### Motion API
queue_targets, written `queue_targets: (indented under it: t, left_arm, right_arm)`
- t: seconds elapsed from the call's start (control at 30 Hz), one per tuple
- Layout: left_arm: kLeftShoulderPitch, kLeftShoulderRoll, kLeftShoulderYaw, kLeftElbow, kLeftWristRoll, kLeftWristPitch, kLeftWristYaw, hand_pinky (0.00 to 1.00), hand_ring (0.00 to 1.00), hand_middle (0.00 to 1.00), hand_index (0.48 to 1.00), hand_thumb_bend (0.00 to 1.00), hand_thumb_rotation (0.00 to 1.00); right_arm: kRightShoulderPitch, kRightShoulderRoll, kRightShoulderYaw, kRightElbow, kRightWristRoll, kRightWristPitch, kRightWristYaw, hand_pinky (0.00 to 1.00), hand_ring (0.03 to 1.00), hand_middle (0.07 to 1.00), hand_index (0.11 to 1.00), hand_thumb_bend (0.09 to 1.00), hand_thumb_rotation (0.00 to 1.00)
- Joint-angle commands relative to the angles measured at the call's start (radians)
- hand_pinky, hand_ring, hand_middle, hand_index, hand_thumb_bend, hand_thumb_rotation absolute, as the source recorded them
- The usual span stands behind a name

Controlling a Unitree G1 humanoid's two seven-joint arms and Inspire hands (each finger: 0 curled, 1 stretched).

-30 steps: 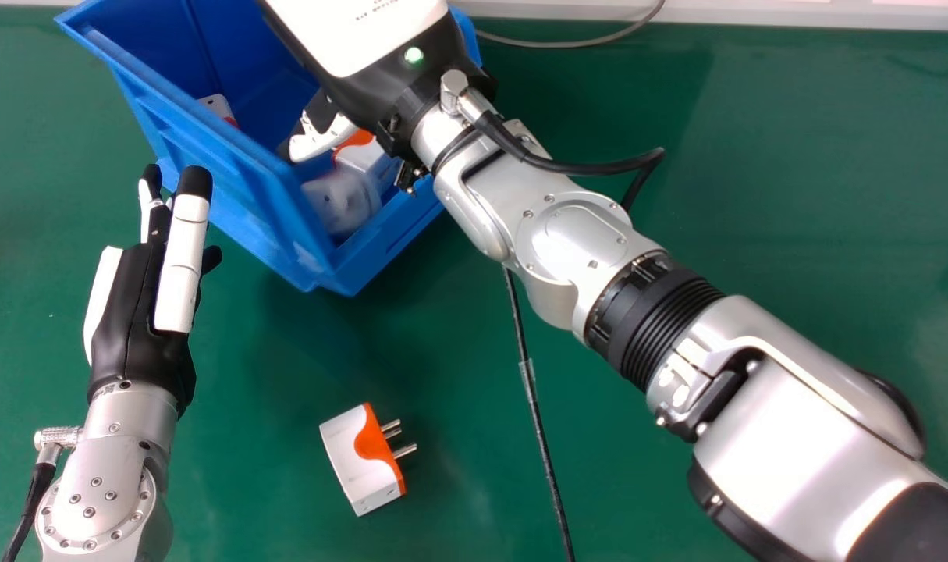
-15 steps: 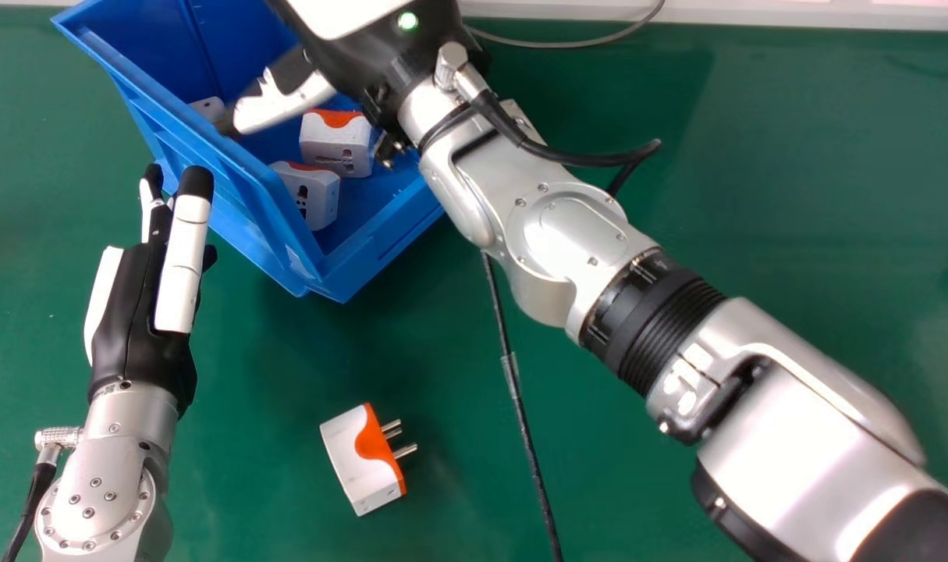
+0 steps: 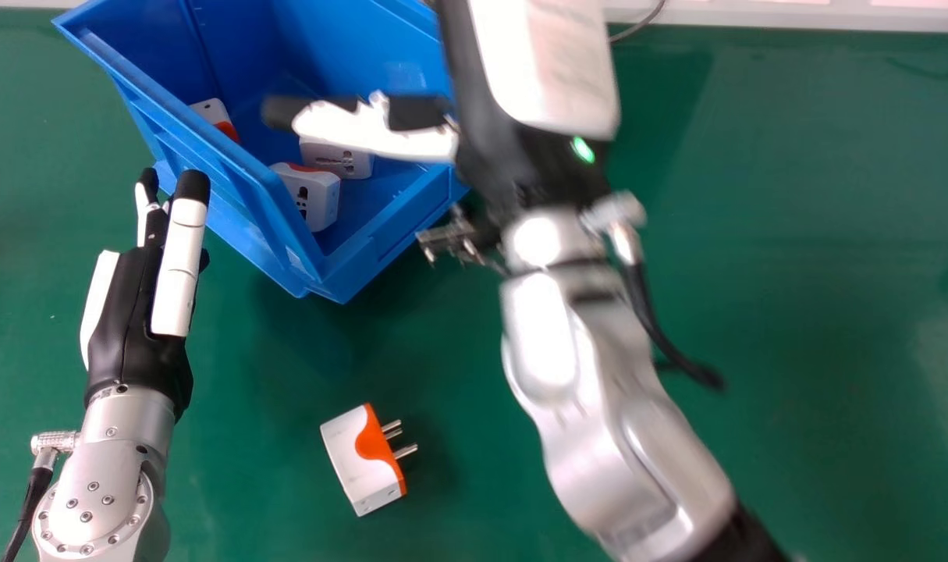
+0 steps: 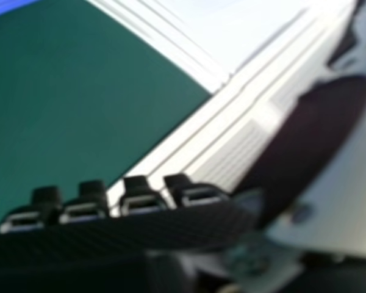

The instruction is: Pick all objects and put in blue box

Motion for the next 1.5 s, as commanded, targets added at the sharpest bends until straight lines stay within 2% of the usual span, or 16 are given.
queue_targets:
  t: [0.0, 0.1, 0.2, 0.4, 0.5, 0.7, 0.77, 0.83, 0.93, 1.1, 1.23, 1.33, 1.4, 1.47]
  left_arm:
    - [-0.008, 0.012, 0.009, -0.023, 0.001, -0.007, 0.004, 0.95, 1.00, 1.00, 1.000, 0.77, 1.00]
    - [-0.014, 0.008, 0.009, -0.014, 0.008, -0.009, 0.016, 0.95, 0.99, 1.00, 1.000, 0.76, 1.00]
    - [-0.011, 0.005, 0.004, -0.021, 0.018, -0.009, 0.027, 0.94, 0.98, 1.00, 1.000, 0.76, 1.00]
    - [-0.017, 0.008, 0.002, -0.021, 0.018, -0.001, 0.034, 0.94, 0.98, 1.00, 1.000, 0.75, 1.00]
    - [-0.021, 0.012, 0.001, -0.010, 0.021, -0.007, 0.032, 0.94, 0.98, 1.00, 1.000, 0.74, 1.00]
    - [-0.019, 0.005, -0.002, -0.012, 0.021, -0.012, 0.040, 0.93, 0.98, 1.00, 1.000, 0.76, 1.00]
    - [-0.022, 0.007, -0.003, -0.004, 0.021, -0.017, 0.038, 0.93, 0.97, 1.00, 1.000, 0.77, 1.00]
    - [-0.026, 0.009, 0.000, 0.006, 0.015, -0.019, 0.033, 0.93, 0.98, 1.00, 1.000, 0.77, 1.00]
    - [-0.028, 0.008, 0.000, 0.008, 0.008, -0.014, 0.028, 0.93, 0.98, 1.00, 1.000, 0.78, 1.00]
    - [-0.025, 0.003, 0.002, -0.014, -0.002, 0.007, 0.025, 0.94, 0.98, 1.00, 1.000, 0.78, 1.00]
    - [-0.024, 0.002, -0.002, -0.026, 0.002, 0.020, 0.027, 0.94, 0.98, 1.00, 1.000, 0.78, 1.00]
    - [-0.024, 0.001, -0.008, -0.032, 0.009, 0.026, 0.027, 0.94, 0.98, 1.00, 1.000, 0.78, 1.00]
    - [-0.020, 0.003, -0.008, -0.035, 0.007, 0.025, 0.024, 0.94, 0.99, 1.00, 1.000, 0.77, 1.00]
    - [-0.021, 0.005, -0.005, -0.026, 0.004, 0.019, 0.021, 0.95, 0.99, 1.00, 1.000, 0.77, 1.00]
  right_arm:
    - [0.092, -0.022, 0.006, -0.067, -0.010, -0.049, -0.047, 0.97, 1.000, 1.000, 1.000, 0.949, 0.56]
    - [0.239, -0.071, 0.043, -0.105, -0.025, -0.116, -0.087, 0.96, 1.000, 1.000, 1.000, 0.943, 0.60]
    - [0.354, -0.105, 0.076, -0.113, -0.009, -0.197, -0.123, 0.94, 1.000, 1.000, 1.000, 0.941, 0.64]
    - [0.503, -0.180, 0.100, -0.076, 0.029, -0.363, -0.141, 0.92, 1.000, 0.990, 1.000, 0.946, 0.66]
    - [0.536, -0.210, 0.106, -0.061, 0.054, -0.434, -0.115, 0.90, 1.000, 0.986, 1.000, 0.983, 0.64]
    - [0.543, -0.247, 0.127, -0.023, 0.103, -0.534, -0.019, 0.88, 0.996, 0.986, 1.000, 1.000, 0.61]
    - [0.537, -0.252, 0.127, -0.025, 0.125, -0.545, 0.034, 0.89, 0.997, 0.987, 1.000, 1.000, 0.60]
    - [0.531, -0.254, 0.127, -0.029, 0.141, -0.547, 0.086, 0.90, 0.997, 0.988, 1.000, 1.000, 0.60]
    - [0.522, -0.258, 0.125, -0.035, 0.158, -0.540, 0.167, 0.91, 0.993, 0.987, 1.000, 1.000, 0.59]
    - [0.509, -0.260, 0.131, -0.055, 0.162, -0.503, 0.308, 0.91, 0.989, 0.981, 1.000, 1.000, 0.58]
    - [0.496, -0.248, 0.144, -0.072, 0.133, -0.452, 0.400, 0.92, 0.992, 0.985, 1.000, 1.000, 0.58]
    - [0.479, -0.239, 0.152, -0.074, 0.095, -0.422, 0.431, 0.91, 0.993, 0.986, 1.000, 1.000, 0.57]
    - [0.468, -0.238, 0.155, -0.072, 0.075, -0.410, 0.438, 0.91, 0.992, 0.985, 1.000, 1.000, 0.56]
    - [0.457, -0.239, 0.158, -0.065, 0.049, -0.402, 0.442, 0.91, 0.990, 0.983, 0.997, 1.000, 0.56]
